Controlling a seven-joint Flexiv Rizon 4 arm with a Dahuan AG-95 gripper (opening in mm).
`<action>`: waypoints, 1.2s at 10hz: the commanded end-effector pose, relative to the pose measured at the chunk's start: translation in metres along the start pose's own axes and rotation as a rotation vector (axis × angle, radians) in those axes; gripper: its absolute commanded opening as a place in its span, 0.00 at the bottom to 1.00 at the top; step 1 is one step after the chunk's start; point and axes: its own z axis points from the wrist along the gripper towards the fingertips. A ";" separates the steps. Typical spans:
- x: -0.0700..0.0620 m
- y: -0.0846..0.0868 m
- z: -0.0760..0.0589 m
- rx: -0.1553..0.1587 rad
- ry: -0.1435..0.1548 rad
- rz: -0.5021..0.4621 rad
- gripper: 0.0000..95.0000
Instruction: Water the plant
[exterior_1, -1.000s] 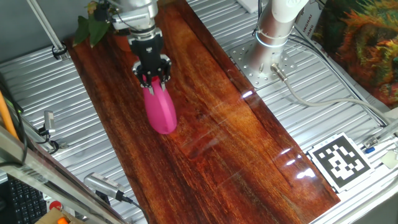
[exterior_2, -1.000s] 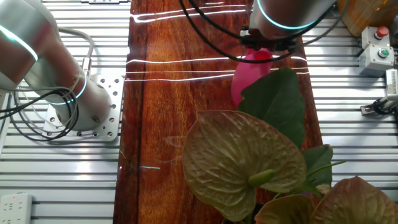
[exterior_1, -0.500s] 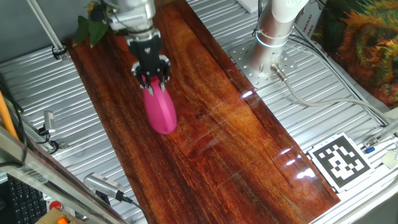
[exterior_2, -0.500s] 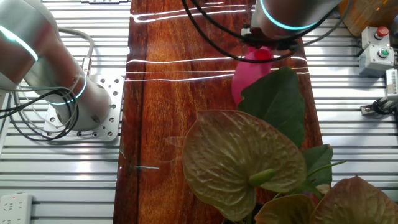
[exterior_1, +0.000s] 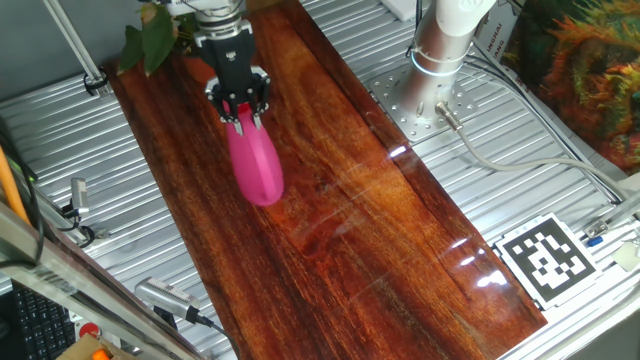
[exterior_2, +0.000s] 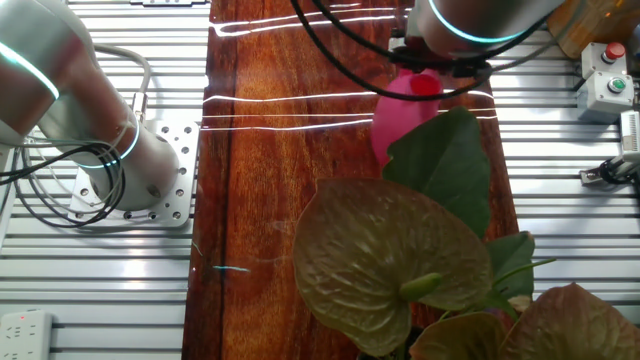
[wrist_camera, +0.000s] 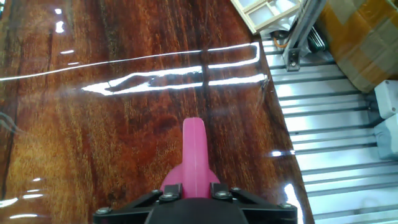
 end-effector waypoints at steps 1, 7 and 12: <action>0.001 0.000 -0.006 0.004 -0.013 0.000 0.00; 0.008 0.000 -0.012 -0.009 -0.079 -0.005 0.00; 0.009 0.001 -0.036 -0.018 -0.094 -0.020 0.00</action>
